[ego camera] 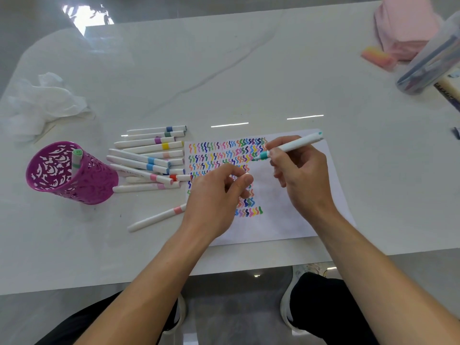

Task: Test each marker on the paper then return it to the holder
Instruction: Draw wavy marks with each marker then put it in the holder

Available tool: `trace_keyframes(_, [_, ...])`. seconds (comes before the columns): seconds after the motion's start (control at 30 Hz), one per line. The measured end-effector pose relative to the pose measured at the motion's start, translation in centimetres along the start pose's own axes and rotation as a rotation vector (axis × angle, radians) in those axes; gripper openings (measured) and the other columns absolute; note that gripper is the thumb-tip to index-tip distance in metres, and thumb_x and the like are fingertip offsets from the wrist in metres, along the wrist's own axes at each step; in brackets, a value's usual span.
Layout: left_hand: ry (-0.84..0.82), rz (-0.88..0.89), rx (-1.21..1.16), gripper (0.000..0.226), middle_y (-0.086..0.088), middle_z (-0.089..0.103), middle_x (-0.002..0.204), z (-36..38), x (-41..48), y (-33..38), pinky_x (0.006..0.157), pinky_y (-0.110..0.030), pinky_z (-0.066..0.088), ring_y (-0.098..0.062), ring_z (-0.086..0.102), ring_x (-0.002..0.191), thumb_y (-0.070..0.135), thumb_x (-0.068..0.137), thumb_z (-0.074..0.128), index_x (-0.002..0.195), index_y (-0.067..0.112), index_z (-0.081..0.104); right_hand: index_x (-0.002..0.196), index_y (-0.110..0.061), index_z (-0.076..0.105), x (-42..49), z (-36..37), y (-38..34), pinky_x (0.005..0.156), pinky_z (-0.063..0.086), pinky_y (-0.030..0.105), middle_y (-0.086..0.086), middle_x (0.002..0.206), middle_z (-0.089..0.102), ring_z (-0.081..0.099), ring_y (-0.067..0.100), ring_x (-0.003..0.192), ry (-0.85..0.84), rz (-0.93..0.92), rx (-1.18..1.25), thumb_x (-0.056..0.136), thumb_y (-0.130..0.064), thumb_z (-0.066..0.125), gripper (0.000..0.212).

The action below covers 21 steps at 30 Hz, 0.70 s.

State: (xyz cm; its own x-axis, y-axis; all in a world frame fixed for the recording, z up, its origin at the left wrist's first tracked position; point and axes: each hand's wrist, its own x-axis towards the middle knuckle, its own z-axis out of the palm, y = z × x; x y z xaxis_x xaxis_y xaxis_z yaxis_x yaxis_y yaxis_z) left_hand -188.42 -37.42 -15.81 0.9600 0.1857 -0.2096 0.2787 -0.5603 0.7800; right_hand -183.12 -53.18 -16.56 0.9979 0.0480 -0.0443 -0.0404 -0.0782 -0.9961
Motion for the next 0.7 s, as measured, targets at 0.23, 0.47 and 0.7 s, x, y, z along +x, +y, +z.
trace_keyframes(0.23, [-0.049,-0.033,-0.068,0.012,0.019,0.074,0.084,0.00,0.07,-0.04,0.062,-0.017,0.050,0.003,0.065,0.071,0.033,0.102,0.057,0.091,0.039,0.056,0.097,-0.002,0.065,-0.11,0.18,-0.20,0.050,0.042,0.016,-0.011,0.064,0.063,0.055,0.006,0.058,-0.005,0.026,0.071,0.102,-0.007,0.055,0.013])
trace_keyframes(0.47, [-0.084,-0.047,-0.181,0.013,0.021,0.075,0.086,-0.25,-0.03,0.03,0.056,-0.009,0.050,-0.003,0.067,0.067,0.028,0.103,0.056,0.093,0.036,0.056,0.088,-0.009,0.062,-0.15,0.40,-0.34,0.050,0.042,0.018,-0.010,0.063,0.061,0.054,0.006,0.058,-0.019,0.047,0.091,0.090,-0.016,0.055,0.011])
trace_keyframes(0.7, [-0.079,-0.033,-0.215,0.011,0.020,0.075,0.084,-0.18,-0.13,0.11,0.056,-0.008,0.050,-0.003,0.067,0.066,0.029,0.102,0.057,0.093,0.036,0.058,0.087,-0.011,0.063,-0.07,0.30,-0.06,0.051,0.044,0.019,-0.011,0.063,0.061,0.055,0.006,0.060,-0.044,0.052,0.060,0.089,-0.020,0.055,0.011])
